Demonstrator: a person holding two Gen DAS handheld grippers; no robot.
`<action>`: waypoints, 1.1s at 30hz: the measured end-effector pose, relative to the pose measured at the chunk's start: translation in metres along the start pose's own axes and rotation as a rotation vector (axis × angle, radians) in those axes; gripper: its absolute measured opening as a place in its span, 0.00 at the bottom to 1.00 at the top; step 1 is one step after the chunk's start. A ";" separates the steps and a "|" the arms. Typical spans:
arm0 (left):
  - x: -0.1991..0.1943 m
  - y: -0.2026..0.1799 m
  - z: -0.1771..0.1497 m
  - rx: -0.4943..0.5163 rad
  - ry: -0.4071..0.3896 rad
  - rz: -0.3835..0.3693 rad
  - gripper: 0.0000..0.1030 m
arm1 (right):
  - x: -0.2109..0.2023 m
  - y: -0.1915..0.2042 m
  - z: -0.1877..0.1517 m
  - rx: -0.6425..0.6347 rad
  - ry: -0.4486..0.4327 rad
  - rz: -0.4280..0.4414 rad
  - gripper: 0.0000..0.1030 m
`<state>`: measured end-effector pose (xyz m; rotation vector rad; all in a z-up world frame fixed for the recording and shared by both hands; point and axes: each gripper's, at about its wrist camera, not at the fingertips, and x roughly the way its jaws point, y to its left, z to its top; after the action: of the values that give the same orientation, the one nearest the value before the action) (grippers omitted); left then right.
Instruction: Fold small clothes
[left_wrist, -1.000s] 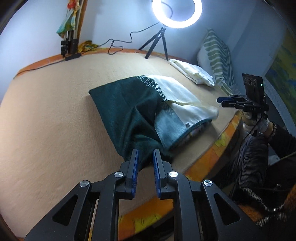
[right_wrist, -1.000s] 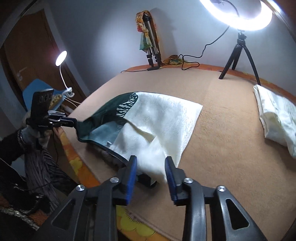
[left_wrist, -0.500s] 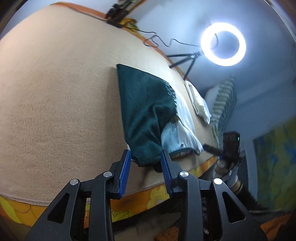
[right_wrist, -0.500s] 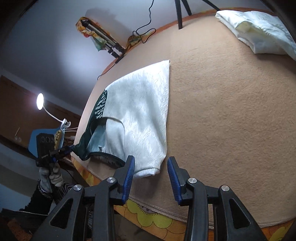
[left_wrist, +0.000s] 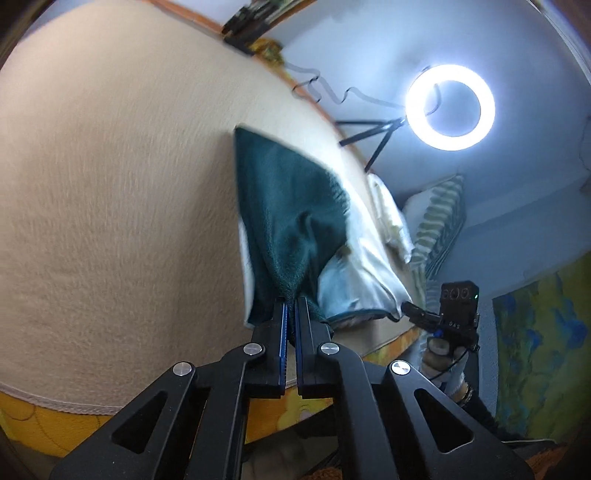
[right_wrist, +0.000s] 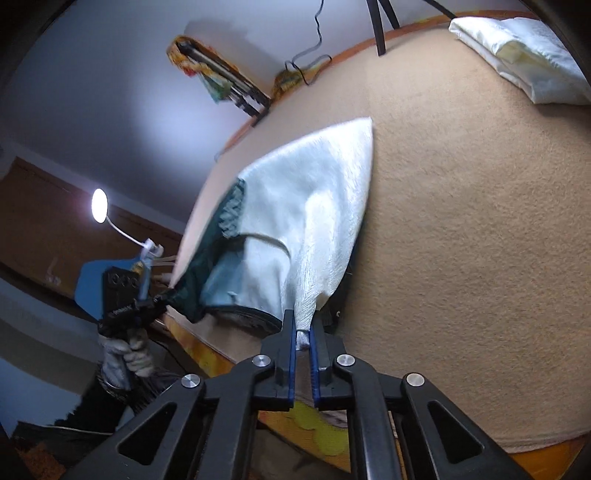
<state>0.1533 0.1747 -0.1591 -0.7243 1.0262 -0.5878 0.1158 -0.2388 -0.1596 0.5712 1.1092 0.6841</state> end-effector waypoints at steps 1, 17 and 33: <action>-0.003 0.001 0.001 0.001 -0.005 -0.010 0.02 | -0.003 0.001 -0.001 0.018 -0.014 0.032 0.03; -0.017 -0.027 -0.004 0.284 -0.019 0.315 0.10 | -0.015 0.033 -0.007 -0.284 -0.019 -0.324 0.25; 0.136 -0.101 0.045 0.468 0.061 0.234 0.10 | 0.114 0.093 0.102 -0.522 -0.028 -0.220 0.27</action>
<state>0.2395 0.0229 -0.1406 -0.1727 0.9646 -0.6183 0.2244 -0.1001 -0.1271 0.0116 0.9013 0.7341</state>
